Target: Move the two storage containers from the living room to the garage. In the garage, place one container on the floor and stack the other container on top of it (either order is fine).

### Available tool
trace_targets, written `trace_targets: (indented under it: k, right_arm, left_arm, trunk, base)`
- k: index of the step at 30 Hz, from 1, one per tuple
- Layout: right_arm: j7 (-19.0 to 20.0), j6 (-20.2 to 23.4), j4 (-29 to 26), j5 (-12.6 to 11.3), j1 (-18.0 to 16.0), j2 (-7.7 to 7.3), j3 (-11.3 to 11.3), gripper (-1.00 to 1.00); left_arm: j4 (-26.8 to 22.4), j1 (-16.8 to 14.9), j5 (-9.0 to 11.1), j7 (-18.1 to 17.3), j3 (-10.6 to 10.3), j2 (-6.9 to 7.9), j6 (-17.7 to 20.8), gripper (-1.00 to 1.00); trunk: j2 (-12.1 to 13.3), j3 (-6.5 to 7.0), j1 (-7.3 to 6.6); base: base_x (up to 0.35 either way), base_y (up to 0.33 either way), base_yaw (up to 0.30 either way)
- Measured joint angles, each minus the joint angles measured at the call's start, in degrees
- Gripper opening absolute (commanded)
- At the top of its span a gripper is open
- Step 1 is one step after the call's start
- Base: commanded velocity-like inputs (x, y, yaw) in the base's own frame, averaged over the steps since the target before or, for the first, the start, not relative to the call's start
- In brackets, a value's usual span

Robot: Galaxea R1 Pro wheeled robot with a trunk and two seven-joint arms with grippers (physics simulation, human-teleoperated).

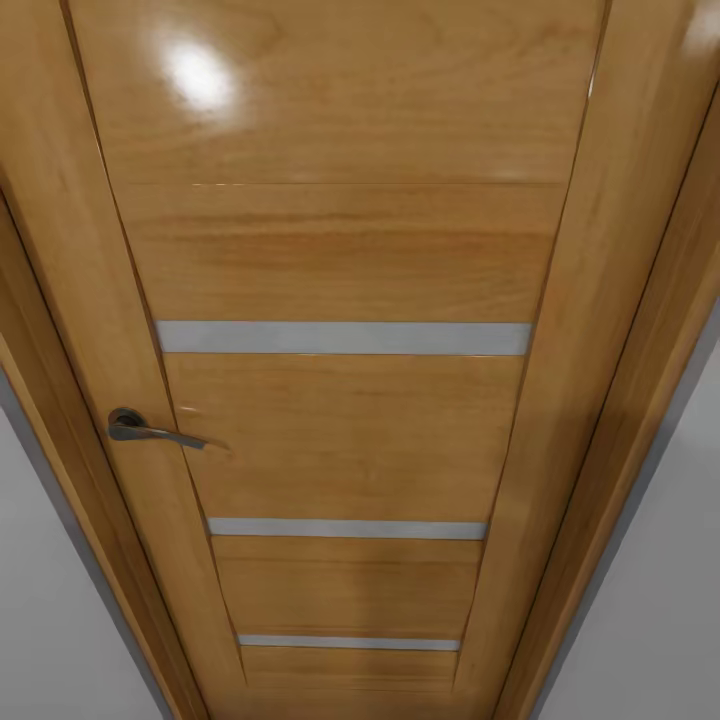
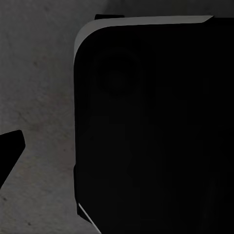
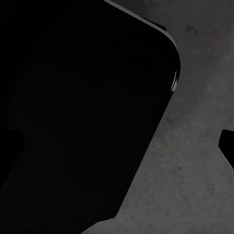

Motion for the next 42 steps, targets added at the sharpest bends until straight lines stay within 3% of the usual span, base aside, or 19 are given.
trace_targets:
  k: [5,10,17,25,34,35,37,39,42]
  right_arm:
    - [-0.10,0.00,0.00,0.05,0.00,-0.11,0.01,1.00]
    - [0.16,-0.47,-0.45,-0.52,-0.96,-0.46,1.61,1.00]
    - [1.17,-1.67,0.87,-0.54,-0.49,-0.55,2.42,1.00]
    - [0.44,-2.01,0.46,0.42,-0.51,-0.50,3.11,1.00]
    - [-2.22,-0.45,-2.41,0.42,-0.52,-1.61,3.84,1.00]
    - [-8.32,1.16,-6.80,0.46,-0.51,-1.62,3.80,1.00]
    - [-11.20,3.44,-26.73,0.93,-0.52,-1.50,3.99,1.00]
    - [-14.28,6.52,-32.56,1.74,-0.49,-1.39,3.96,1.00]
    - [-18.53,14.50,-43.89,4.68,-0.49,-1.22,4.07,1.00]
  left_arm:
    - [0.00,0.00,0.00,0.00,0.00,0.01,0.00,1.00]
    - [0.96,-0.08,0.66,-0.36,1.47,-0.02,-0.75,1.00]
    - [0.82,-0.08,0.64,-0.36,1.59,-0.05,-0.96,1.00]
    - [0.80,-0.08,0.64,-0.32,1.55,-0.15,-0.96,1.00]
    - [0.78,-0.08,0.64,-0.34,1.53,-0.14,-0.96,1.00]
    - [0.77,-0.08,0.64,-0.33,1.55,-0.11,-0.96,1.00]
    - [0.79,-0.08,0.64,-0.32,1.54,-0.09,-0.97,1.00]
    - [0.78,-0.08,0.64,-0.32,1.58,-0.08,-0.97,1.00]
    - [0.78,-0.08,0.65,-0.32,1.60,-0.08,-0.97,1.00]
  trunk:
    - [0.00,0.00,0.00]
    - [0.00,0.00,0.00]
    - [0.00,0.00,0.00]
    - [0.00,0.01,0.00]
    - [0.00,0.01,0.00]
    - [0.00,0.00,0.00]
    - [0.01,0.02,0.00]
    - [0.00,0.01,0.00]
    - [0.01,0.01,0.00]
  base:
    - [0.000,0.000,0.000]
    - [0.000,0.000,0.000]
    - [0.000,0.000,0.000]
    - [0.000,0.000,0.000]
    - [0.000,0.000,0.000]
    - [0.000,0.000,0.000]
    - [0.000,0.000,0.000]
    - [0.000,0.000,0.000]
    - [0.000,0.000,0.000]
